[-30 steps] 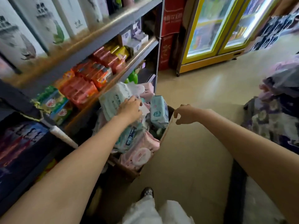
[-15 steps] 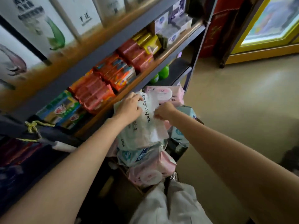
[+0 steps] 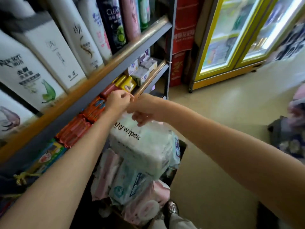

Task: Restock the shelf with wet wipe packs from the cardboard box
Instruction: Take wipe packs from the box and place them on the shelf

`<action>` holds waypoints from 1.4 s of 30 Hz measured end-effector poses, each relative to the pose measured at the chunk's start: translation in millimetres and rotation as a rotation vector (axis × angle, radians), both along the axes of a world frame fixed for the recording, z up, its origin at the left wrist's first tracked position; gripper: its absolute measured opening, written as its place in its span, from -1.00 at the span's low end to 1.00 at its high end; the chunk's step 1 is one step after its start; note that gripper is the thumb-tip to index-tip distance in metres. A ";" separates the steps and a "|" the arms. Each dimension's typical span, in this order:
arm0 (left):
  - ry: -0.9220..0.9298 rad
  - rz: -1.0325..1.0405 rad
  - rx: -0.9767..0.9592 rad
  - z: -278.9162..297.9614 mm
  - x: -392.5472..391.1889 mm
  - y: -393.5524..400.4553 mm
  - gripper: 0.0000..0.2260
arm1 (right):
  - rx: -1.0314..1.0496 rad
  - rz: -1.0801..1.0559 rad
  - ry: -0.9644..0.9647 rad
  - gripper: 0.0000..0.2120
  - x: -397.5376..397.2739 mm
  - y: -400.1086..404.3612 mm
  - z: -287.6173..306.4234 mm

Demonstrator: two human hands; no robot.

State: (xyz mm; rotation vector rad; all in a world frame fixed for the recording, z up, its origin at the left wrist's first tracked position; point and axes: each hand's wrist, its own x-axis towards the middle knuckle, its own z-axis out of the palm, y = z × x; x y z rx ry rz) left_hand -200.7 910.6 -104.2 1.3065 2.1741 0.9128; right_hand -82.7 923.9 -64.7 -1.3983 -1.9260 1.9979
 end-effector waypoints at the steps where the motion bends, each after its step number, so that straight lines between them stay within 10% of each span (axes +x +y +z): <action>1: -0.091 -0.040 0.026 11.2 13.1 13.4 -0.79 | 0.100 -0.030 -0.046 -0.97 19.1 9.0 16.1; 13: -0.279 -0.770 0.607 155.3 321.6 120.6 -0.52 | 0.825 -0.847 -0.348 -0.85 347.2 53.3 194.9; 17: 0.098 -1.020 0.914 181.1 464.3 131.6 -0.20 | 1.123 -1.215 -0.385 -0.84 475.9 44.0 255.2; 22: 0.303 -1.123 1.318 212.8 631.0 130.3 -0.26 | 1.404 -1.368 -0.628 -0.68 608.8 29.9 335.8; 33: 0.062 -1.421 1.428 302.7 851.3 155.1 -0.21 | 1.529 -1.717 -0.543 -0.86 795.9 22.4 392.6; 42: 0.489 -1.486 1.470 310.2 975.0 270.3 -0.04 | 1.317 -1.793 -0.750 -0.75 896.1 112.2 363.5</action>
